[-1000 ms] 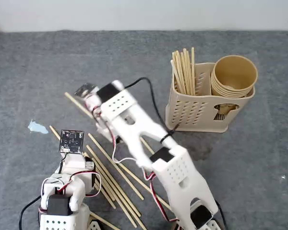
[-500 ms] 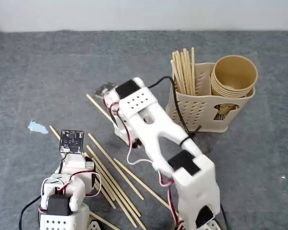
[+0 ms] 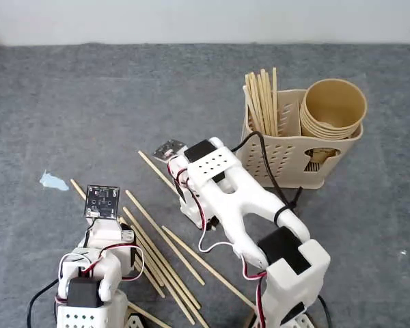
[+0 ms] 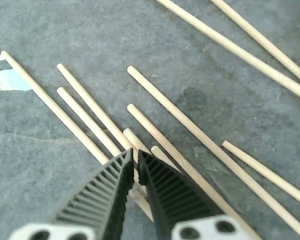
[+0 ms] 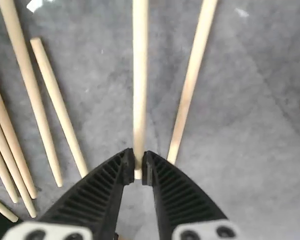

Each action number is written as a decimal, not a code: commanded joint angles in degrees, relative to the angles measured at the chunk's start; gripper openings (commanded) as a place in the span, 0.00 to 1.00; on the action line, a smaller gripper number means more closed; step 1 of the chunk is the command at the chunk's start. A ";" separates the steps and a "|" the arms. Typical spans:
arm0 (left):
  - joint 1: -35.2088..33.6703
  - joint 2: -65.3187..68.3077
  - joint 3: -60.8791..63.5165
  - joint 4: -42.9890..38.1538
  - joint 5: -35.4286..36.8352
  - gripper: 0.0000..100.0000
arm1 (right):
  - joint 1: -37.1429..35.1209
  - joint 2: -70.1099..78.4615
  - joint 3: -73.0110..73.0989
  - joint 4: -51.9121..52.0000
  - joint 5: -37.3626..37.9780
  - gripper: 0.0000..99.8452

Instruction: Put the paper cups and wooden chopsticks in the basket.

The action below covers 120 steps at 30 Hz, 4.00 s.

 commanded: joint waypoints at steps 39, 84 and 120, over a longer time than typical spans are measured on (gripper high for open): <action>0.00 -0.97 -0.48 0.18 0.62 0.01 | -6.46 26.33 -28.84 -12.00 -2.46 0.09; 0.00 -0.97 -0.48 0.18 0.62 0.01 | 3.82 -16.66 -28.57 12.18 -2.90 0.01; 0.00 -0.97 -0.48 0.18 0.62 0.01 | 26.15 -43.21 -8.53 -42.07 -2.90 0.01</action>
